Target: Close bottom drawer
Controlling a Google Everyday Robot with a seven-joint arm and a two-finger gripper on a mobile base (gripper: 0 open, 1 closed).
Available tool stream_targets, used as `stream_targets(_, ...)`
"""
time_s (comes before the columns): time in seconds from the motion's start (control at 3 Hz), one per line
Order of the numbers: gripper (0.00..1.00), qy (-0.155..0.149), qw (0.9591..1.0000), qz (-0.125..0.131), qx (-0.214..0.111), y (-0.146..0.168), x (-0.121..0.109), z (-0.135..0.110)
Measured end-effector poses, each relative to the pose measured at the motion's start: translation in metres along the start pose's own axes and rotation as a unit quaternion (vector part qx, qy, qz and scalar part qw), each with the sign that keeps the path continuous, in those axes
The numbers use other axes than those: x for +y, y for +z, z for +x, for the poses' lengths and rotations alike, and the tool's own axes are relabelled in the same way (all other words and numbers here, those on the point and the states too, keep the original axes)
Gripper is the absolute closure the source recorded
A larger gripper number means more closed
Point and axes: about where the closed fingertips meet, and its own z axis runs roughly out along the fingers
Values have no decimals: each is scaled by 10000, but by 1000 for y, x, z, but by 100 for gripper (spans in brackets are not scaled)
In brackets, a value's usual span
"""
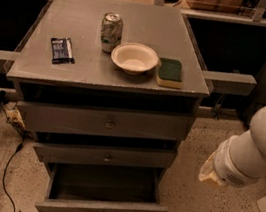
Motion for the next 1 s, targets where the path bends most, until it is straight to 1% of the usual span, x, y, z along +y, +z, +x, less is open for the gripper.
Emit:
stream_targets(0.33, 100, 46, 9996, -273, 114, 52, 7, 11)
stream_targets(0.67, 100, 46, 9996, -271, 114, 52, 7, 11)
stream_targets(1.0, 100, 105, 9998, -120, 116, 44, 9, 11)
